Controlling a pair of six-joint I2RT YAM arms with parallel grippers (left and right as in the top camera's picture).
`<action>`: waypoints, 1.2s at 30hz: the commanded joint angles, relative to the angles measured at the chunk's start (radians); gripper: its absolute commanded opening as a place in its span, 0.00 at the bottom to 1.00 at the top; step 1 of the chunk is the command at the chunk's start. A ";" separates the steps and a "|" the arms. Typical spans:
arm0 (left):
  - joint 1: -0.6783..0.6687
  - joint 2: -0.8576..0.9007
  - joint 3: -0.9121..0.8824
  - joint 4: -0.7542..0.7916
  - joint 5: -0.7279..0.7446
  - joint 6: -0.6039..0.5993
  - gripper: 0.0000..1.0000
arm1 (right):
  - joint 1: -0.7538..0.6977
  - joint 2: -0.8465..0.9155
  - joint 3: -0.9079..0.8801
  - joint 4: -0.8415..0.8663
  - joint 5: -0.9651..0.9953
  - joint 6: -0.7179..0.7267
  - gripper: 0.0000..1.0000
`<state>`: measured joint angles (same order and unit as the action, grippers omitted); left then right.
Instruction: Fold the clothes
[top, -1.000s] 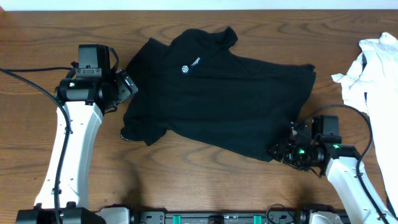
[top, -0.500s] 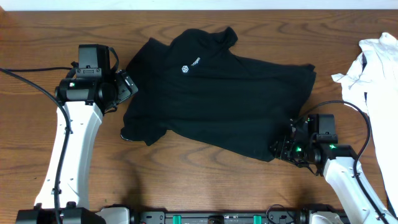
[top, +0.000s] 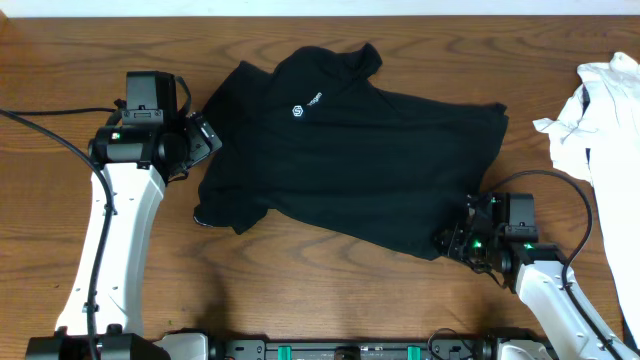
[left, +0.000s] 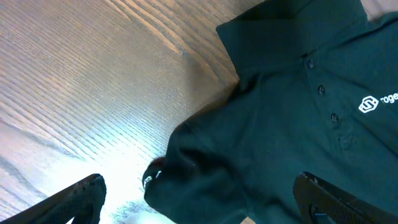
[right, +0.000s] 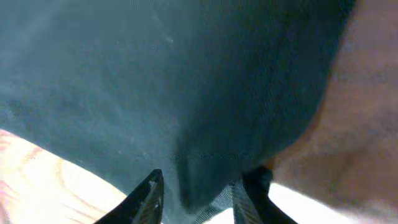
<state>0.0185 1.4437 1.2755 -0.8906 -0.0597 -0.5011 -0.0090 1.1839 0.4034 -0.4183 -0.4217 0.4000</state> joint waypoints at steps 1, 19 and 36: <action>0.003 -0.006 -0.002 -0.003 -0.012 -0.010 0.98 | 0.017 -0.004 0.003 0.034 -0.061 0.003 0.27; 0.003 -0.006 -0.002 -0.003 -0.012 -0.010 0.98 | 0.215 -0.004 0.003 0.018 0.040 -0.027 0.22; 0.003 -0.006 -0.002 -0.003 -0.012 -0.010 0.98 | 0.219 -0.001 0.054 -0.021 0.134 -0.092 0.39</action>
<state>0.0185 1.4437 1.2755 -0.8906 -0.0597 -0.5011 0.1997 1.1839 0.4362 -0.4370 -0.3294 0.3439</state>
